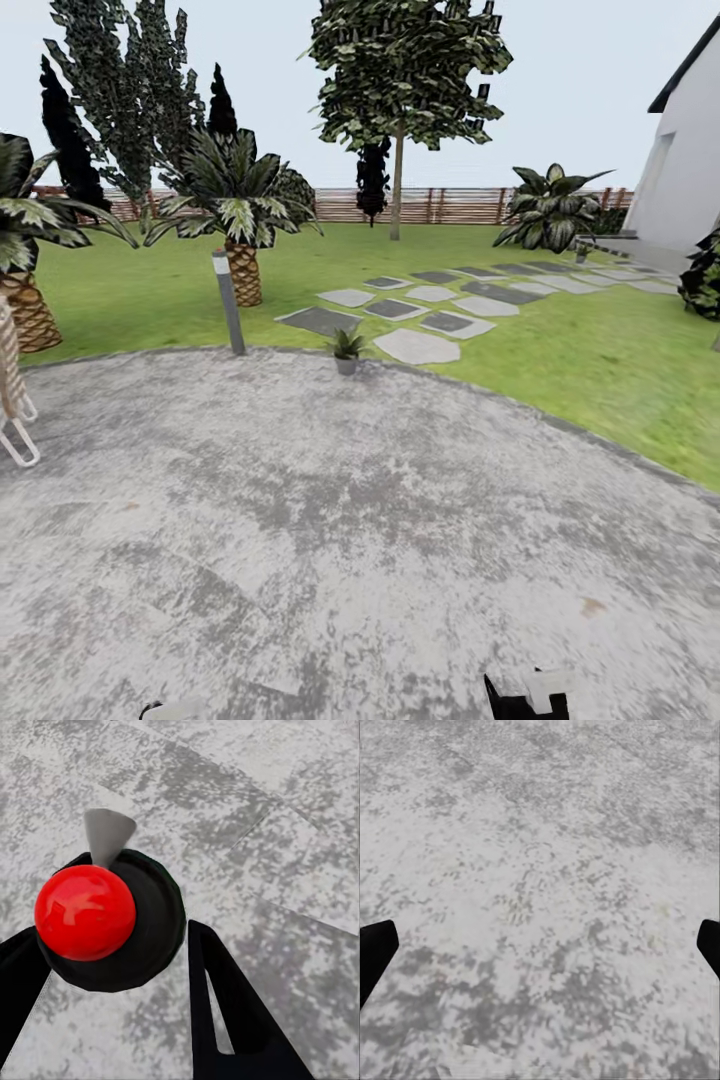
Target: Pick up the pesticide atomizer in the garden and spray insectifuge to fully cover both potted plants in the garden.
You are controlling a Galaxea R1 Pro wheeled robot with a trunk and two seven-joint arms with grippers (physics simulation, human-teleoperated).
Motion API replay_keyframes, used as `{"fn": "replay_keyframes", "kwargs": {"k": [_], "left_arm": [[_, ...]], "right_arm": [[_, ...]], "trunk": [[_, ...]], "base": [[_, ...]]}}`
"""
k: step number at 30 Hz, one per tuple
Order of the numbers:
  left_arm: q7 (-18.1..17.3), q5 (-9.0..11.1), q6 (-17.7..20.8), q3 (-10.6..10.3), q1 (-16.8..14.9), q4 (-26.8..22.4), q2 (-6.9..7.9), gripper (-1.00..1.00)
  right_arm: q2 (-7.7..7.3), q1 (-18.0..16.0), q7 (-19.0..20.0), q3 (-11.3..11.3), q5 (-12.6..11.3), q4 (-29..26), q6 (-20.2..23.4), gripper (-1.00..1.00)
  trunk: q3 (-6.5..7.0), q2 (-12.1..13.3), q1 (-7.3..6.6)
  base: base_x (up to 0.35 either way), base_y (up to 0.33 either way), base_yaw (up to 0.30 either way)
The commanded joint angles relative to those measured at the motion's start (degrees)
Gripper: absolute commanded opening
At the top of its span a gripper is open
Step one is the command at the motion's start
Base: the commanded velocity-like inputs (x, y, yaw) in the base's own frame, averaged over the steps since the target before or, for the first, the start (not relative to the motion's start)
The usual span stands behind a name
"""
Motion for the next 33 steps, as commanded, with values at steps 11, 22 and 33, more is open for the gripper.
{"fn": "replay_keyframes", "kwargs": {"k": [11, 22, 33], "left_arm": [[0.09, -0.03, -0.26, 0.04, -0.05, 0.07, -0.01, -1.00], [0.09, -0.09, -0.26, 0.04, -0.05, 0.07, -0.01, -1.00], [0.09, -0.11, -0.26, 0.04, -0.03, 0.07, -0.01, -1.00]], "right_arm": [[-0.09, -0.02, 0.29, -0.06, 0.30, 0.02, -0.17, 1.00], [-0.28, -0.03, 0.53, 0.19, 0.64, 0.29, -0.13, 1.00], [-0.28, -0.02, 0.52, 0.19, 0.64, 0.29, -0.13, 1.00]], "trunk": [[-0.58, -0.02, 0.02], [-0.61, -0.02, 0.02], [-0.61, -0.02, 0.02]], "base": [[0.339, 0.000, 0.220], [0.339, 0.000, 0.010], [0.339, 0.000, 0.000]]}}
